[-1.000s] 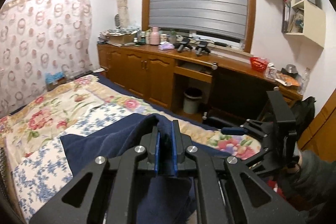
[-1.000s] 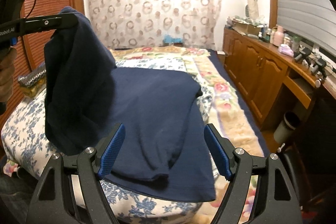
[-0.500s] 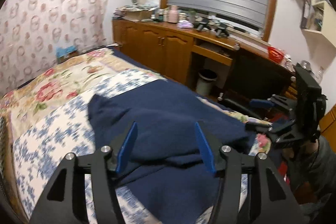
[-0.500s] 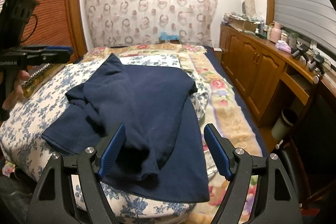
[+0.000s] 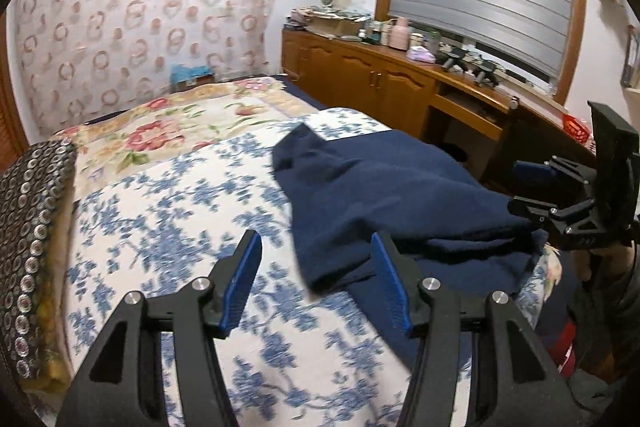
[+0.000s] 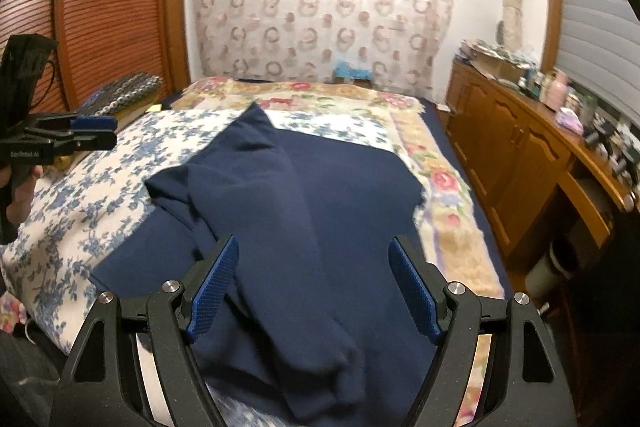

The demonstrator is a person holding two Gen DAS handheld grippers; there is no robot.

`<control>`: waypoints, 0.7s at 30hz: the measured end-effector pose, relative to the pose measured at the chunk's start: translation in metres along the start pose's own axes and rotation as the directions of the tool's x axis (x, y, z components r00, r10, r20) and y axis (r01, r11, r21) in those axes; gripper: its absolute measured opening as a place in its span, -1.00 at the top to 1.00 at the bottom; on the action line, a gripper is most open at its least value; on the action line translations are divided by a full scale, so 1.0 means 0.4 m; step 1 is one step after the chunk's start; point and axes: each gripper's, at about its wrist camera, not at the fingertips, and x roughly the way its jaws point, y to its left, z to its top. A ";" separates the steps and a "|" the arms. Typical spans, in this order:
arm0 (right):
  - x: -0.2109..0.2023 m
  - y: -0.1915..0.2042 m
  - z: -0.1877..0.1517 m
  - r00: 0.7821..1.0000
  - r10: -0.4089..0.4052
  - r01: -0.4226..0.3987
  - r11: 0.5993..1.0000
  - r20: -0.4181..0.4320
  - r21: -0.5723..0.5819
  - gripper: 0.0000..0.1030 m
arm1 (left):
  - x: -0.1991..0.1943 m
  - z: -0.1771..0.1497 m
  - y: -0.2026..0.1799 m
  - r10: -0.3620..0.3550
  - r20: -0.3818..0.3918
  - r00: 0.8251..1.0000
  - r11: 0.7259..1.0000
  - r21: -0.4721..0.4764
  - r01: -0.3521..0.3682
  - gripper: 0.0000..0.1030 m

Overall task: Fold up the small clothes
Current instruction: 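Withdraw both open tools from the folded shirt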

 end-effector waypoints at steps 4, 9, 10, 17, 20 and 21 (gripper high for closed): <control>0.048 0.050 0.042 0.999 0.045 -0.045 0.998 -0.011 -0.038 -0.53 | -0.008 -0.006 0.027 0.037 0.010 0.999 0.999 0.000 -0.037 -0.09; 0.116 0.125 0.088 0.993 0.111 -0.114 0.989 -0.037 -0.092 -0.53 | -0.019 -0.015 0.070 0.062 0.027 0.998 0.998 -0.020 -0.061 -0.09; 0.127 0.136 0.094 0.992 0.121 -0.125 0.987 -0.044 -0.099 -0.53 | -0.020 -0.016 0.080 0.065 0.029 0.997 0.998 -0.027 -0.064 -0.09; 0.215 0.224 0.142 0.978 0.183 -0.198 0.966 -0.100 -0.168 -0.53 | -0.019 -0.019 0.139 0.078 0.018 0.997 0.995 -0.056 -0.077 -0.09; 0.249 0.243 0.158 0.971 0.203 -0.223 0.959 -0.126 -0.174 -0.53 | -0.016 -0.018 0.169 0.080 0.011 0.997 0.994 -0.082 -0.079 -0.09; 0.264 0.252 0.163 0.968 0.210 -0.233 0.956 -0.140 -0.179 -0.53 | -0.014 -0.017 0.177 0.084 0.007 0.996 0.993 -0.086 -0.083 -0.09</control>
